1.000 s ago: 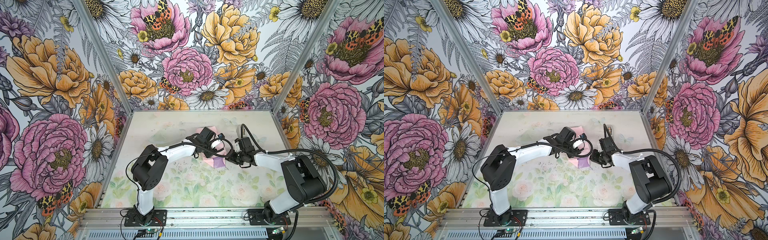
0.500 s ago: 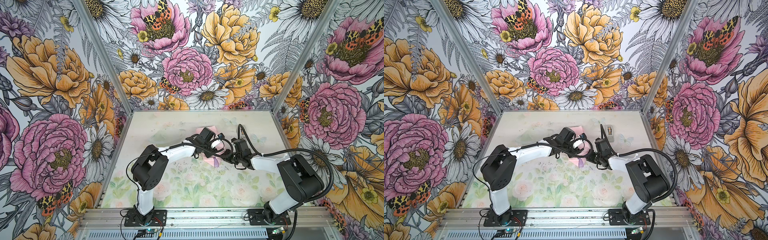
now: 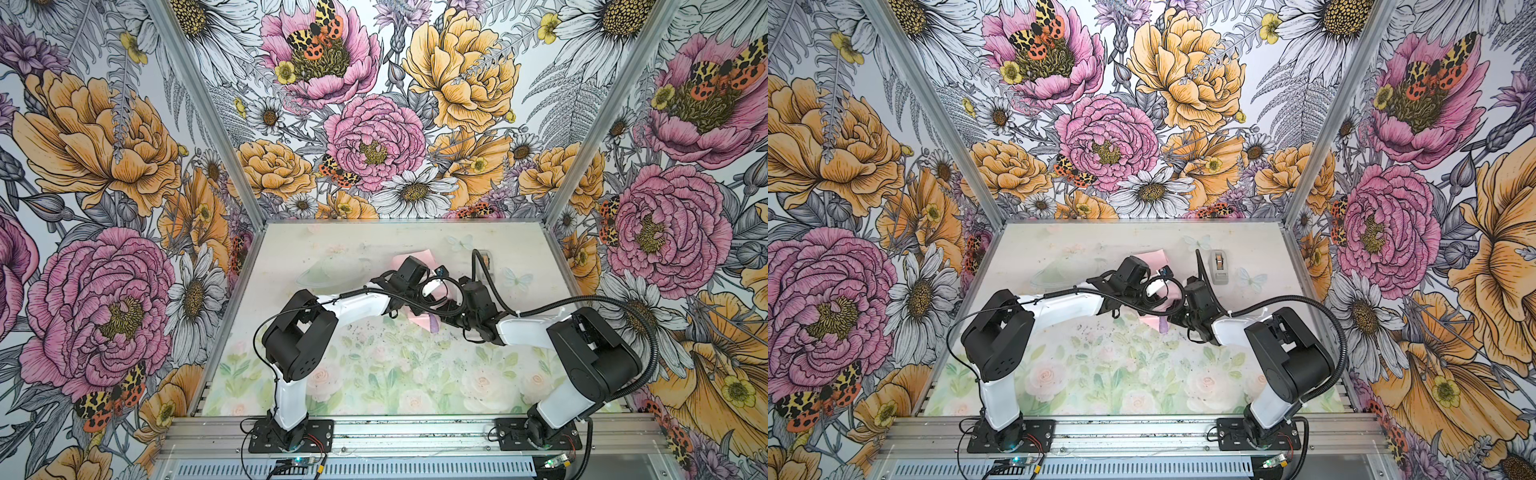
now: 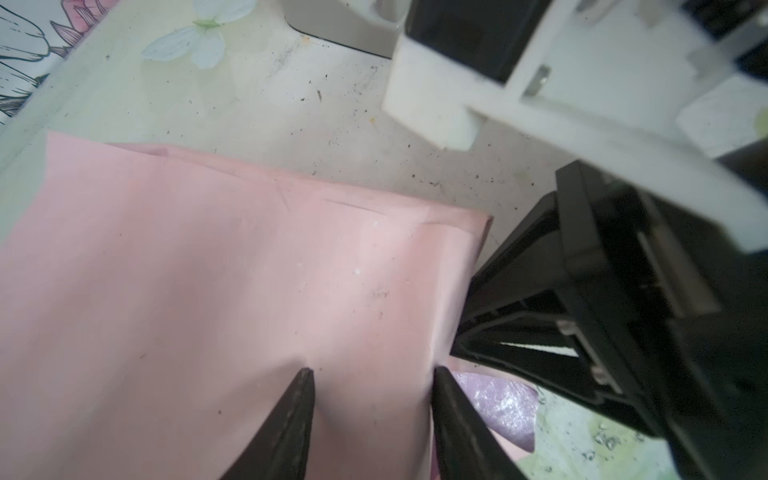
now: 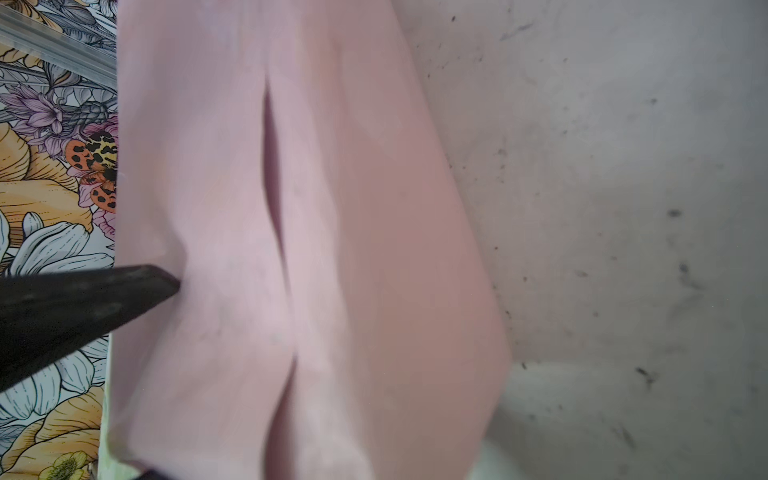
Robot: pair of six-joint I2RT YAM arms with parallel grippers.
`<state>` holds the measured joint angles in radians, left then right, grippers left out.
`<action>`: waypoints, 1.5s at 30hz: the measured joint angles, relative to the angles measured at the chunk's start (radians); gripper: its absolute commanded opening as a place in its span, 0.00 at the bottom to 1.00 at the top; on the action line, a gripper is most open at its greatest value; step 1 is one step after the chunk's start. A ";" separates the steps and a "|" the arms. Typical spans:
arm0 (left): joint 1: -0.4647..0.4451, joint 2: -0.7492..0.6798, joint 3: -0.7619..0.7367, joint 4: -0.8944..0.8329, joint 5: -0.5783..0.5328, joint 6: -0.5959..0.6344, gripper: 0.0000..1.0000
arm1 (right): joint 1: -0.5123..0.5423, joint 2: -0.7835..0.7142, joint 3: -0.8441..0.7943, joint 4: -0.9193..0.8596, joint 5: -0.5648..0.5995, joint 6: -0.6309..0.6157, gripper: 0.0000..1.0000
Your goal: Wrap the gift box in paper
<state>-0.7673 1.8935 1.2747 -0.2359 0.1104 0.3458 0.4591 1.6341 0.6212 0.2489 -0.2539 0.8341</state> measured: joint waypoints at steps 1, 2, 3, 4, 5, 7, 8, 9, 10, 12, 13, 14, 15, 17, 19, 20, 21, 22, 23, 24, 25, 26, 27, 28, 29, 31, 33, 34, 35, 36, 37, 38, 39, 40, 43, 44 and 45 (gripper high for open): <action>0.000 0.000 -0.003 0.003 0.002 -0.002 0.46 | 0.000 0.010 -0.003 0.010 0.001 0.004 0.11; 0.002 -0.001 -0.006 0.009 0.005 -0.003 0.46 | 0.001 0.018 -0.007 0.019 0.005 0.007 0.11; 0.002 -0.001 -0.008 0.013 0.008 -0.006 0.46 | 0.001 0.024 -0.010 0.024 0.009 0.009 0.11; 0.003 -0.001 -0.010 0.020 0.010 -0.006 0.46 | 0.001 0.028 -0.011 0.026 0.015 0.012 0.10; 0.005 -0.001 -0.013 0.025 0.013 -0.006 0.46 | 0.001 0.030 -0.011 0.026 0.019 0.012 0.10; 0.005 -0.001 -0.014 0.030 0.016 -0.007 0.46 | 0.001 0.030 -0.012 0.026 0.031 0.012 0.10; 0.006 -0.001 -0.016 0.034 0.018 -0.008 0.46 | 0.001 0.030 -0.012 0.024 0.038 0.011 0.10; 0.006 -0.002 -0.019 0.039 0.018 -0.010 0.46 | 0.001 0.030 -0.012 0.020 0.045 0.011 0.11; 0.006 -0.002 -0.021 0.042 0.019 -0.010 0.46 | 0.001 0.030 -0.012 0.016 0.050 0.011 0.11; 0.006 -0.003 -0.024 0.047 0.021 -0.013 0.46 | 0.000 0.029 -0.014 0.014 0.061 0.011 0.12; 0.006 -0.003 -0.024 0.047 0.021 -0.014 0.46 | 0.000 0.026 -0.017 0.014 0.067 0.011 0.12; 0.006 -0.004 -0.026 0.048 0.021 -0.014 0.45 | 0.000 0.023 -0.019 0.014 0.071 0.011 0.12; 0.006 -0.005 -0.028 0.051 0.022 -0.016 0.45 | 0.000 0.022 -0.022 0.016 0.075 0.013 0.12; 0.006 -0.005 -0.029 0.054 0.023 -0.018 0.45 | 0.000 0.022 -0.023 0.022 0.078 0.016 0.11; 0.006 -0.005 -0.031 0.058 0.024 -0.021 0.45 | 0.000 0.023 -0.023 0.025 0.079 0.023 0.10; 0.006 -0.006 -0.033 0.061 0.026 -0.023 0.45 | 0.000 0.023 -0.023 0.026 0.080 0.024 0.10; 0.007 -0.006 -0.034 0.062 0.026 -0.025 0.44 | 0.001 0.024 -0.023 0.026 0.082 0.027 0.10; 0.007 -0.006 -0.034 0.062 0.027 -0.025 0.44 | 0.001 0.024 -0.023 0.026 0.082 0.030 0.09; 0.007 -0.006 -0.034 0.062 0.029 -0.025 0.44 | 0.001 0.025 -0.023 0.027 0.082 0.034 0.09; 0.008 -0.006 -0.034 0.062 0.030 -0.025 0.44 | 0.003 0.025 -0.023 0.029 0.082 0.035 0.08; 0.009 -0.006 -0.034 0.062 0.033 -0.026 0.44 | 0.003 0.026 -0.023 0.030 0.082 0.035 0.08; 0.010 -0.006 -0.034 0.062 0.035 -0.026 0.44 | 0.003 0.027 -0.023 0.030 0.082 0.037 0.08; 0.010 -0.006 -0.034 0.062 0.036 -0.026 0.44 | 0.003 0.027 -0.023 0.030 0.085 0.039 0.08; 0.010 -0.006 -0.034 0.062 0.037 -0.026 0.44 | 0.003 0.028 -0.023 0.029 0.086 0.041 0.07; 0.010 -0.006 -0.034 0.063 0.037 -0.028 0.44 | 0.000 0.028 -0.023 0.028 0.089 0.041 0.07; 0.010 -0.006 -0.035 0.063 0.037 -0.029 0.44 | -0.007 0.028 -0.023 0.025 0.090 0.042 0.07; 0.010 -0.006 -0.037 0.068 0.038 -0.029 0.44 | -0.029 0.027 -0.023 0.024 0.090 0.042 0.06; 0.010 -0.007 -0.039 0.069 0.038 -0.029 0.44 | -0.044 0.027 -0.023 0.024 0.090 0.042 0.06; 0.010 -0.007 -0.039 0.069 0.038 -0.029 0.44 | -0.057 0.027 -0.023 0.024 0.090 0.042 0.06; 0.010 -0.007 -0.039 0.069 0.038 -0.029 0.44 | -0.064 0.027 -0.023 0.024 0.090 0.042 0.06; 0.010 -0.007 -0.039 0.069 0.038 -0.029 0.44 | -0.072 0.027 -0.023 0.024 0.090 0.041 0.06; 0.010 -0.008 -0.039 0.069 0.038 -0.029 0.44 | -0.075 0.027 -0.023 0.024 0.090 0.042 0.06; 0.010 -0.008 -0.039 0.069 0.038 -0.029 0.44 | -0.072 0.027 -0.023 0.024 0.089 0.041 0.06; 0.010 -0.008 -0.039 0.069 0.038 -0.029 0.44 | -0.067 0.027 -0.023 0.025 0.089 0.041 0.06; 0.010 -0.008 -0.039 0.069 0.038 -0.029 0.44 | -0.048 0.027 -0.023 0.025 0.088 0.041 0.06; 0.010 -0.008 -0.039 0.069 0.038 -0.029 0.43 | -0.043 0.027 -0.023 0.026 0.087 0.042 0.06; 0.010 -0.008 -0.039 0.069 0.038 -0.029 0.43 | -0.038 0.027 -0.023 0.026 0.085 0.042 0.06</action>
<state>-0.7570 1.8858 1.2358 -0.1665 0.1486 0.3164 0.4210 1.6611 0.5980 0.2749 -0.1684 0.8757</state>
